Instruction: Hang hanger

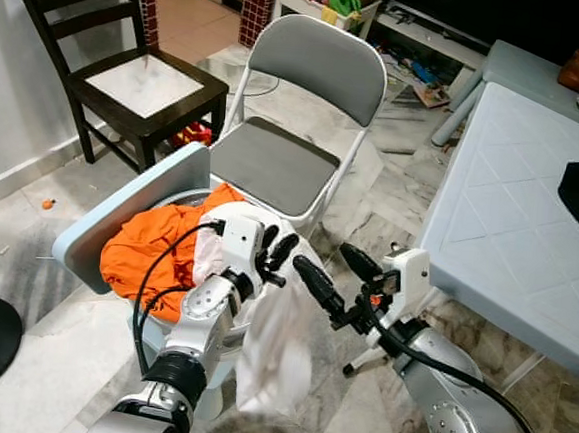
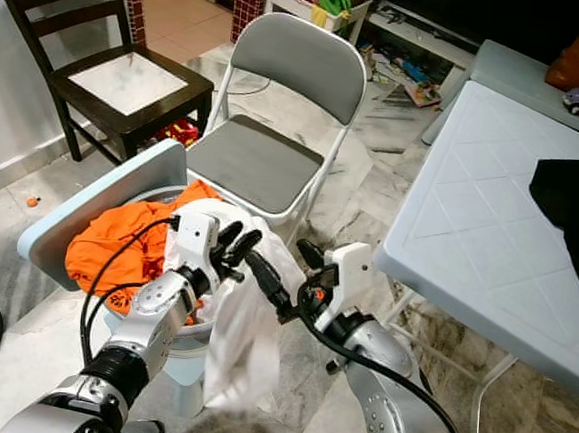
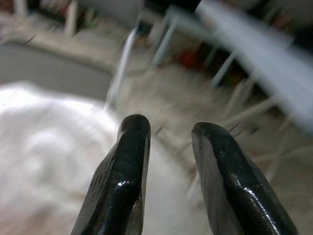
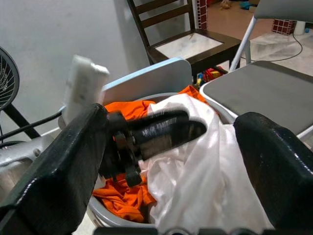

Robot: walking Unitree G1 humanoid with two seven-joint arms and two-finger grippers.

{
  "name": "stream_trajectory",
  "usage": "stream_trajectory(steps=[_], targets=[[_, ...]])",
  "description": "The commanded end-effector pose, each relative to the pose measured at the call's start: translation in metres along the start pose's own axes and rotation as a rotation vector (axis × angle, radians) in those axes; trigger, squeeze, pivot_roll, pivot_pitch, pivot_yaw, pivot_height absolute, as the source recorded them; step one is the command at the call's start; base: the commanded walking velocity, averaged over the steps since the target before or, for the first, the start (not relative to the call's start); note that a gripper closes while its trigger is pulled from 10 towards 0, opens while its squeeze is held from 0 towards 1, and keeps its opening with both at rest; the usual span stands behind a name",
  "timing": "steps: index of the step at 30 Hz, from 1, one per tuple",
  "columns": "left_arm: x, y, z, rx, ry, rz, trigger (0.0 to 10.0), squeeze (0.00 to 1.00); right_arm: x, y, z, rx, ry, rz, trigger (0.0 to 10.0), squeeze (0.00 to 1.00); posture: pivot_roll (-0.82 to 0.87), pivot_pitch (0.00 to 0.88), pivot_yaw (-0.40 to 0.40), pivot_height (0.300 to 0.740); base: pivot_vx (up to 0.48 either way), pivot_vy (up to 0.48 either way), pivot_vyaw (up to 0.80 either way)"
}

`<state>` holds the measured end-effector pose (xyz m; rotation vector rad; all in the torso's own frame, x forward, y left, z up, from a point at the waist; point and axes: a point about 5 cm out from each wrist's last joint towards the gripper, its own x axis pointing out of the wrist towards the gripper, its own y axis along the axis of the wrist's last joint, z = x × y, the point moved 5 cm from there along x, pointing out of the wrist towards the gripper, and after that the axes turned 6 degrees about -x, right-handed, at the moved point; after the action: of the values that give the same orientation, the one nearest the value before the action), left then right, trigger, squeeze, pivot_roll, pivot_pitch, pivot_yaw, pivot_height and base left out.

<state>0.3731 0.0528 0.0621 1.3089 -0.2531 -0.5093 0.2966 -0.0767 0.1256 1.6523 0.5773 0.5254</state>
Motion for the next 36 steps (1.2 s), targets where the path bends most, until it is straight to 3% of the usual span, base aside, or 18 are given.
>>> stream_trajectory(steps=[1,6,10,15,19,24,25,29,32,36], targets=[[-0.004,-0.019,-0.007,0.009,0.05,-0.089,10.0,0.0,-0.003,0.001,0.004,-0.01,-0.014,0.0,10.0,1.0,0.18,0.114,-0.176,0.74,0.0,0.0,0.0],[-0.013,-0.036,-0.03,-0.019,0.165,-0.182,10.0,0.0,-0.007,0.0,0.005,-0.015,-0.025,-0.006,10.0,1.0,0.16,0.119,-0.183,0.74,0.0,0.0,0.0],[-0.013,-0.037,-0.036,-0.01,0.198,-0.217,10.0,0.0,-0.012,0.0,0.005,-0.017,-0.028,-0.01,10.0,1.0,0.15,0.12,-0.187,0.74,0.0,0.0,0.0],[-0.01,-0.031,-0.041,0.001,0.24,-0.207,10.0,0.0,-0.015,-0.002,0.006,-0.017,-0.036,-0.021,10.0,1.0,0.14,0.12,-0.19,0.74,0.0,0.0,0.0],[-0.001,-0.017,-0.039,-0.032,0.25,-0.166,10.0,0.0,-0.019,-0.004,0.002,-0.023,-0.041,-0.032,10.0,1.0,0.13,0.128,-0.188,0.74,0.0,0.0,0.0],[0.006,0.006,-0.041,0.005,0.261,-0.095,10.0,0.0,-0.035,-0.011,-0.003,-0.017,-0.074,-0.054,10.0,1.0,0.1,0.156,-0.175,0.74,0.0,0.0,0.0],[0.007,0.007,-0.042,-0.003,0.266,-0.092,10.0,1.0,-0.039,-0.013,-0.005,-0.011,-0.081,-0.057,10.0,1.0,0.1,0.165,-0.171,0.74,0.0,0.0,0.0],[0.008,0.006,-0.04,-0.014,0.251,-0.104,10.0,1.0,-0.048,-0.017,-0.004,0.007,-0.117,-0.069,10.0,1.0,0.1,0.175,-0.164,0.74,0.0,0.0,0.0],[0.005,0.002,-0.047,0.021,0.298,-0.131,10.0,1.0,-0.061,-0.026,-0.004,0.016,-0.173,-0.092,10.0,1.0,0.08,0.195,-0.137,0.74,0.0,0.0,0.0],[0.004,0.003,-0.051,0.062,0.321,-0.146,10.0,1.0,-0.065,-0.029,-0.008,0.014,-0.191,-0.104,10.0,1.0,0.06,0.204,-0.125,0.74,0.0,0.0,0.0]])
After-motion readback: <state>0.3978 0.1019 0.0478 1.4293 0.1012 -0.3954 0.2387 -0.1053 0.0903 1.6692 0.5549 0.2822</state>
